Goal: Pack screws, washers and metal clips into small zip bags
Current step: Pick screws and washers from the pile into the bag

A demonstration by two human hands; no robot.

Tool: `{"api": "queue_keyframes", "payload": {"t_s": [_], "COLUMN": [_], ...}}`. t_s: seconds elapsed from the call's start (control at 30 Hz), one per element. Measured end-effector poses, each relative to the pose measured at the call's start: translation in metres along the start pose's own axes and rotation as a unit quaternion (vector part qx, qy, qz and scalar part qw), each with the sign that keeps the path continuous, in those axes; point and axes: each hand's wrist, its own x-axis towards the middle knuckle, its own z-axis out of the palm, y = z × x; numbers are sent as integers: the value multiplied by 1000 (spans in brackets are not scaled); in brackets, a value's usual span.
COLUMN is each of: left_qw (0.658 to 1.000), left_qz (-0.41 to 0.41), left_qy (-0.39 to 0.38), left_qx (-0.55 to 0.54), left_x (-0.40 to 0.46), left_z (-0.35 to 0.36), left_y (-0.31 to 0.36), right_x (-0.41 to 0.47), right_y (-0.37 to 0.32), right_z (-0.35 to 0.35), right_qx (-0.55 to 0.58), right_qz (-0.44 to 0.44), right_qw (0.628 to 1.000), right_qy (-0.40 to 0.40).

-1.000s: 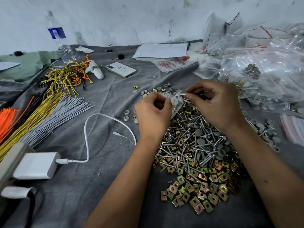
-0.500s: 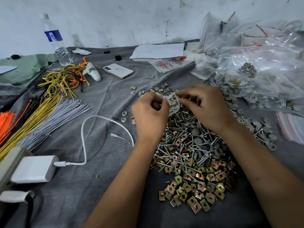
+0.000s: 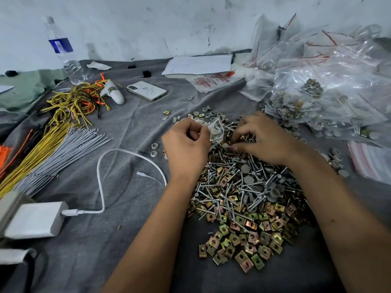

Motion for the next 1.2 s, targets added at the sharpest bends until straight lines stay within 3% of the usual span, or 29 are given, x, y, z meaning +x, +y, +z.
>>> {"api": "queue_keyframes", "payload": {"t_s": [0.13, 0.27, 0.47, 0.6, 0.77, 0.83, 0.93, 1.0, 1.2], "left_qw": [1000, 1000, 999, 1000, 1000, 1000, 1000, 1000, 1000], "left_qz": [-3, -8, -2, -5, -11, -15, -14, -12, -20], "left_qy": [-8, -27, -33, -28, -24, -24, -12, -4, -1], "left_qx": [8, 9, 5, 4, -4, -8, -4, -1, -4], "left_x": [1, 0, -2, -2, -2, -2, -1, -1, -1], "left_z": [0, 1, 1, 1, 1, 1, 1, 1, 1], "left_y": [0, 2, 6, 6, 5, 4, 3, 3, 5], "right_x": [0, 1, 2, 2, 3, 2, 3, 4, 5], "right_y": [0, -4, -16, -16, -11, -11, -10, -11, -11], "right_z": [0, 3, 10, 13, 10, 10, 14, 16, 16], "right_qx": [134, 232, 138, 205, 203, 160, 8, -90, -38], "right_qz": [-7, -15, -75, -46, 12, 37, 51, 41, 29], "right_qw": [985, 961, 976, 966, 951, 963, 997, 995, 999], "right_qy": [105, 148, 152, 148, 233, 214, 55, -9, 11]}}
